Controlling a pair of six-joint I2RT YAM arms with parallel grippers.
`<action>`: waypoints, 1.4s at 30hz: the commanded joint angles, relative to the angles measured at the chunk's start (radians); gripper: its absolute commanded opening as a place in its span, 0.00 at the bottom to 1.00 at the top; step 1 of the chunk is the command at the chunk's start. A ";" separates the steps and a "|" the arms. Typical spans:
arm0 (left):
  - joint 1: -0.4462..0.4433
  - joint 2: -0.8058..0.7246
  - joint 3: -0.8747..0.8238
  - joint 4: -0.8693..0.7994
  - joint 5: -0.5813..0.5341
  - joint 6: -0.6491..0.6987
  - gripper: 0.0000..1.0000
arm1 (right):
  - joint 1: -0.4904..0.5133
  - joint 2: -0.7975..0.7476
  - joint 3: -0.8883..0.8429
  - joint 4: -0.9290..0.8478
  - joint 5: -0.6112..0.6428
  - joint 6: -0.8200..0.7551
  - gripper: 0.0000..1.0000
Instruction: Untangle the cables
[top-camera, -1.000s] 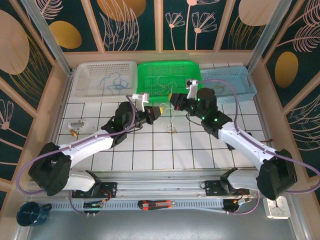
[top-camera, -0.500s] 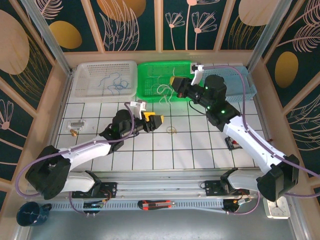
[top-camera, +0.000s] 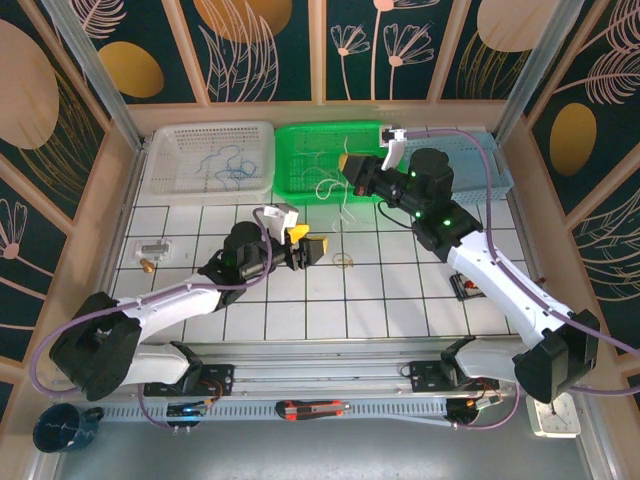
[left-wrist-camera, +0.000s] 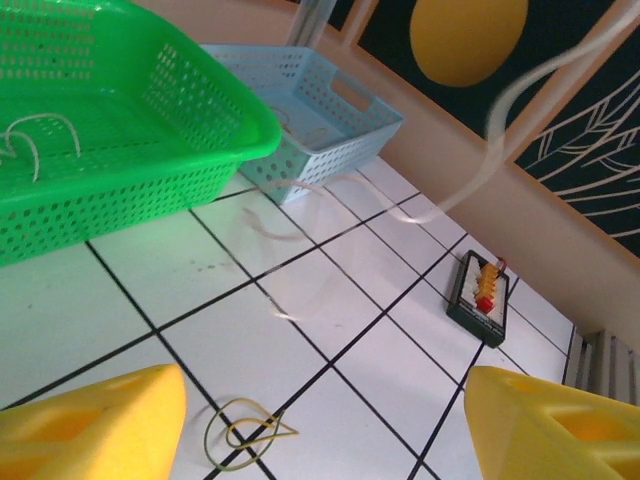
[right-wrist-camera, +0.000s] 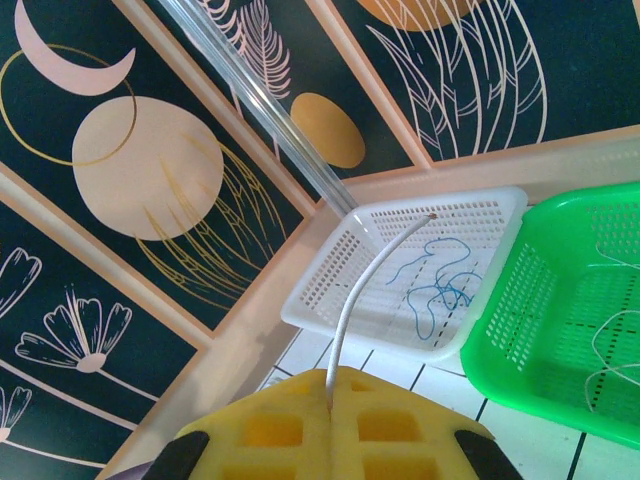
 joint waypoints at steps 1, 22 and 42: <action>-0.003 0.021 0.067 0.036 0.058 0.052 0.74 | 0.006 -0.012 0.004 0.020 -0.009 0.000 0.00; -0.021 0.173 0.135 0.277 0.070 -0.073 0.65 | 0.113 0.039 -0.001 0.068 0.002 0.028 0.00; -0.020 0.198 -0.030 0.361 0.005 -0.095 0.00 | -0.132 -0.047 0.278 0.114 0.022 0.049 0.00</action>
